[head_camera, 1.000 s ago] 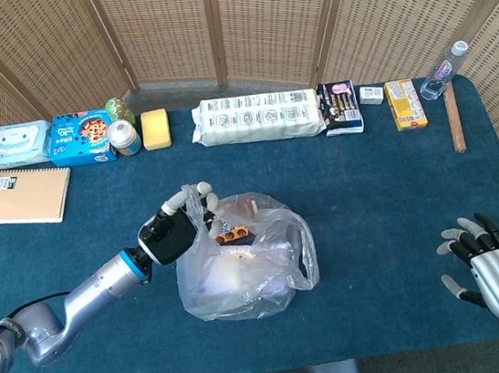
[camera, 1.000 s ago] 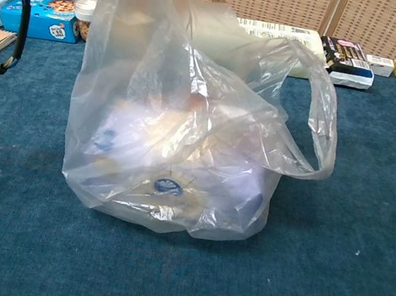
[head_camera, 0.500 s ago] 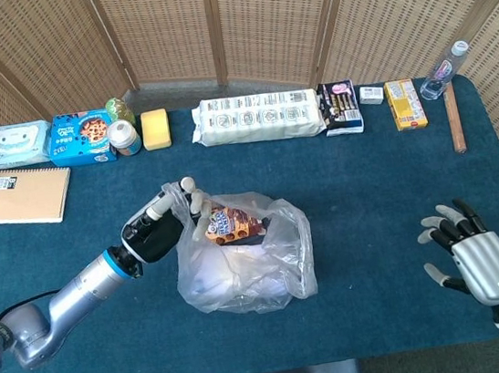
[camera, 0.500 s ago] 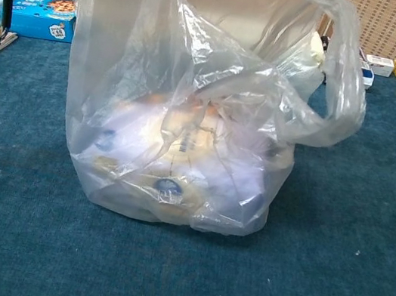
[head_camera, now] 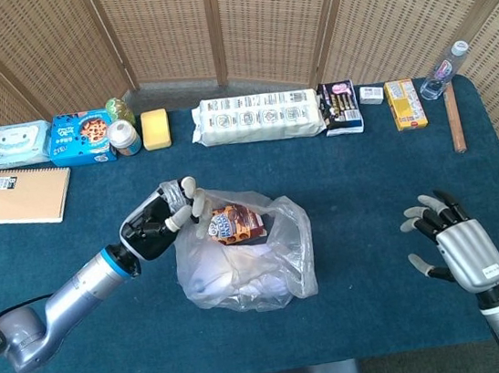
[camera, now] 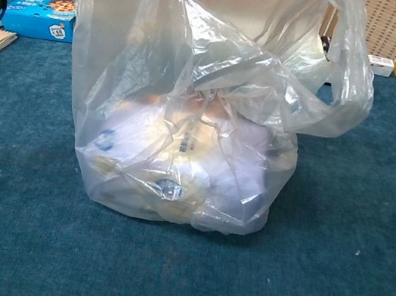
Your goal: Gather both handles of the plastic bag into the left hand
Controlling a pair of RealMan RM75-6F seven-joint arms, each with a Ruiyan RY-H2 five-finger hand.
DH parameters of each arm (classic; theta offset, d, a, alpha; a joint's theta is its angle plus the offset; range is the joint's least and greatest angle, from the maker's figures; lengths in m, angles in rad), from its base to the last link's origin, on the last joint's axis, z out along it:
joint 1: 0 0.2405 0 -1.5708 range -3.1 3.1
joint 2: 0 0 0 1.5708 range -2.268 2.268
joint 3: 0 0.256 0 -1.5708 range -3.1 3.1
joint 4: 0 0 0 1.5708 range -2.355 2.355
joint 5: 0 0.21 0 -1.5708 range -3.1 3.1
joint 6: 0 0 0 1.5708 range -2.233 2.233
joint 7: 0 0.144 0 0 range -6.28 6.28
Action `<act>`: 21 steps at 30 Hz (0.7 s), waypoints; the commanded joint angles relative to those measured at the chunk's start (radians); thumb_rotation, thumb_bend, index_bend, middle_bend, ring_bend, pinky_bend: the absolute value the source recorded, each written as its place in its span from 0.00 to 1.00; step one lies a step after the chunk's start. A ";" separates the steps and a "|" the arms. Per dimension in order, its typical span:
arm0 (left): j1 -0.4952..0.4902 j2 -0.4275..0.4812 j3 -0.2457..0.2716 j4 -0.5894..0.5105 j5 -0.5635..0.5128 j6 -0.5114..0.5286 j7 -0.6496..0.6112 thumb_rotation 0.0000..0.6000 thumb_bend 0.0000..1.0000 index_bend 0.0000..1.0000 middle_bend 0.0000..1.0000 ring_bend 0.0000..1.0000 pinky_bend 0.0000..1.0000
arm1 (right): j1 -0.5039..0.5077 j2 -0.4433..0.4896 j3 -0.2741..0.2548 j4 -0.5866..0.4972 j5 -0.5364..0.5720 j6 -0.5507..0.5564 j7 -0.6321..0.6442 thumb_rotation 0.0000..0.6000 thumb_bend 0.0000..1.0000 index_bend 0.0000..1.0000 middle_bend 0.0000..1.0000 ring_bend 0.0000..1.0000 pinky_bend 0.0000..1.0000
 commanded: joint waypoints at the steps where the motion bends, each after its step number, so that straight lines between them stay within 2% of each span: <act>1: -0.005 0.005 -0.006 -0.010 -0.007 -0.012 0.007 1.00 0.50 0.49 0.58 0.49 0.55 | 0.011 -0.004 0.002 -0.001 -0.004 -0.009 0.000 1.00 0.29 0.33 0.30 0.18 0.09; 21: -0.007 -0.010 -0.022 0.018 -0.012 -0.019 0.003 1.00 0.50 0.49 0.58 0.49 0.55 | 0.038 -0.018 0.010 -0.003 0.035 -0.036 -0.055 1.00 0.26 0.20 0.23 0.17 0.10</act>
